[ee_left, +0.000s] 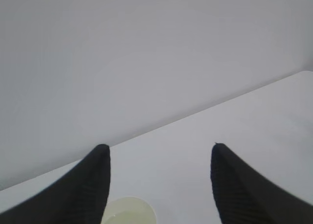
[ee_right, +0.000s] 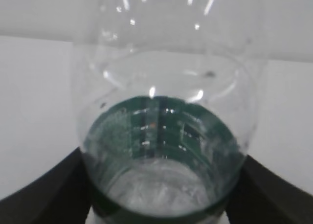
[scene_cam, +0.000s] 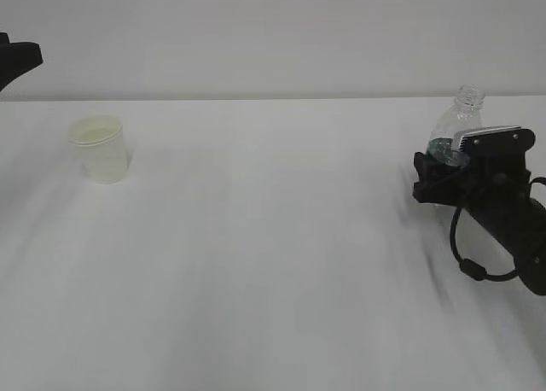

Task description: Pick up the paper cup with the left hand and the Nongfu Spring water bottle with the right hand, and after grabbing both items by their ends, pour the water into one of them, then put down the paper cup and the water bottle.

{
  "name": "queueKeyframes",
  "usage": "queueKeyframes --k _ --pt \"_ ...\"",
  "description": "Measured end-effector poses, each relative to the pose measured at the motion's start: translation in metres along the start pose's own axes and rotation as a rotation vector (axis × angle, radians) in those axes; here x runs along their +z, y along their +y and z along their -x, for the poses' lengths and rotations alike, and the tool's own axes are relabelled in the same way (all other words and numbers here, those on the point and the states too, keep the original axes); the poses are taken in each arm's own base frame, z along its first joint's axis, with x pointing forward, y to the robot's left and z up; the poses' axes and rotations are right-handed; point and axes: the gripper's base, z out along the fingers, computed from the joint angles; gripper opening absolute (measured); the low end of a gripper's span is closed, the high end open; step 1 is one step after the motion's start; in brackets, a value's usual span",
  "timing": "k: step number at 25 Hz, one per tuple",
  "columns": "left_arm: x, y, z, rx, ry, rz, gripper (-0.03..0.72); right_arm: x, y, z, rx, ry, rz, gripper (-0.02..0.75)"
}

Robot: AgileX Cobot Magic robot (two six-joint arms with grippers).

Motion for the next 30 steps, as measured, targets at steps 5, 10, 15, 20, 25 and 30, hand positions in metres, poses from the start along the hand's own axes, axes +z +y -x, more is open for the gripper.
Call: queueKeyframes --k 5,10,15,20,25,30 --pt "0.0 0.0 0.0 0.0 0.0 0.0 0.456 -0.017 0.002 -0.005 0.005 0.041 0.005 0.562" --pt "0.0 0.0 0.0 0.0 0.0 0.0 0.456 -0.034 0.002 0.009 0.003 0.024 0.003 0.563" --pt "0.0 0.0 0.0 0.0 0.003 0.002 0.452 -0.054 0.003 0.02 0.003 0.018 0.003 0.563" --pt "0.0 0.0 -0.001 0.004 0.014 0.003 0.452 -0.08 0.004 0.036 0.002 -0.007 0.0 0.563" --pt "-0.006 -0.004 0.012 0.026 0.018 0.028 0.452 -0.104 0.004 0.057 0.014 -0.066 -0.009 0.563" --pt "-0.02 -0.014 0.037 0.075 0.009 0.071 0.452 -0.117 0.002 0.081 0.007 -0.093 -0.017 0.563"
